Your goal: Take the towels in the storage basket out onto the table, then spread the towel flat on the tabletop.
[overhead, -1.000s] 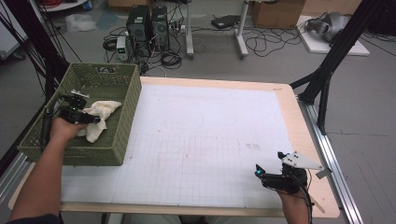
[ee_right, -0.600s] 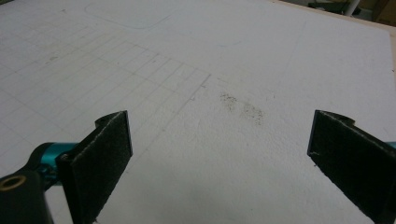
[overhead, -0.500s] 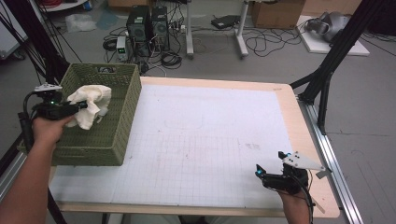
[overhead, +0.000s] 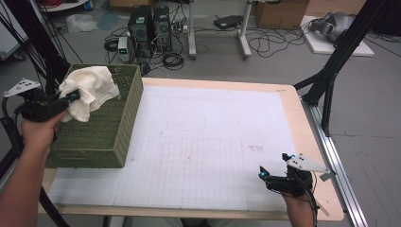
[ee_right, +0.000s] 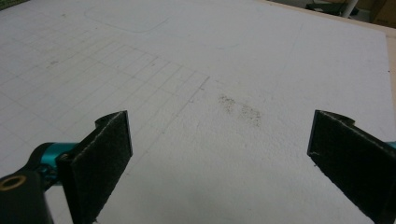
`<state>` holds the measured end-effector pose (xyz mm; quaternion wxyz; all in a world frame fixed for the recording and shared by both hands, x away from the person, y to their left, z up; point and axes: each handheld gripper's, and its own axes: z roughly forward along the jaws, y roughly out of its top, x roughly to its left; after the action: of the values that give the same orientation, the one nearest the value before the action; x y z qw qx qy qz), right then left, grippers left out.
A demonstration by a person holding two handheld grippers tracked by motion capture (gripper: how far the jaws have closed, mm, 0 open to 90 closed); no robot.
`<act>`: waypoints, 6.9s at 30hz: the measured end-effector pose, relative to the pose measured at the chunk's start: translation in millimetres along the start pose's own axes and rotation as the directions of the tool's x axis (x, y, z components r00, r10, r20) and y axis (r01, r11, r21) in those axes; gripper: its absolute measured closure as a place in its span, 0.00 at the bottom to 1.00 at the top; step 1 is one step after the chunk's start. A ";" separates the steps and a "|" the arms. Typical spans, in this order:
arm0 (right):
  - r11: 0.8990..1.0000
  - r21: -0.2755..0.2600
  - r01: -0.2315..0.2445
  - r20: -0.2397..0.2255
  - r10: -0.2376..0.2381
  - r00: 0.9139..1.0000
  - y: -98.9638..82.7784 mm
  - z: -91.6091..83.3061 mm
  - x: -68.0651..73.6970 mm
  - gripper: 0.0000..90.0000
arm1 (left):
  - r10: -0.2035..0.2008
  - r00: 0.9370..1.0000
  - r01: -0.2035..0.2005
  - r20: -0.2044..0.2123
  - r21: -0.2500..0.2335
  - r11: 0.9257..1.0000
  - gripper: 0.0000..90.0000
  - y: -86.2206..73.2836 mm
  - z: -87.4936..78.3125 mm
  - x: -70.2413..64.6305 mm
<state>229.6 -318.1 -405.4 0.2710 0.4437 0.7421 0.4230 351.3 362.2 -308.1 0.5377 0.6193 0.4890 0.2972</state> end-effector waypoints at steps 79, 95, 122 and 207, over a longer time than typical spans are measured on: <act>1.000 -0.004 -0.029 -0.039 0.029 0.999 0.9 9.0 0.2 0.07 | 0.087 0.813 -0.270 0.576 0.241 0.932 0.58 -143.9 146.0 -267.2; 0.998 0.062 0.033 -0.073 -0.029 0.997 3.5 22.7 6.9 0.07 | 0.133 0.867 -0.205 0.480 0.100 0.974 0.20 -123.8 83.6 -218.8; 0.999 0.019 0.051 -0.080 -0.049 0.996 5.6 22.1 11.4 0.07 | 0.136 0.870 -0.202 0.474 0.092 0.975 0.20 -125.8 81.7 -209.9; 0.969 0.234 0.082 -0.069 -0.068 0.995 98.6 180.9 -14.5 0.78 | 0.150 0.846 -0.313 0.512 0.250 0.916 0.97 -142.8 97.6 -207.2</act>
<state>419.3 -236.5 -409.1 0.2092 0.4316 0.8113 0.3342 326.2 125.8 -436.0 0.4926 0.8084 0.3021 0.1124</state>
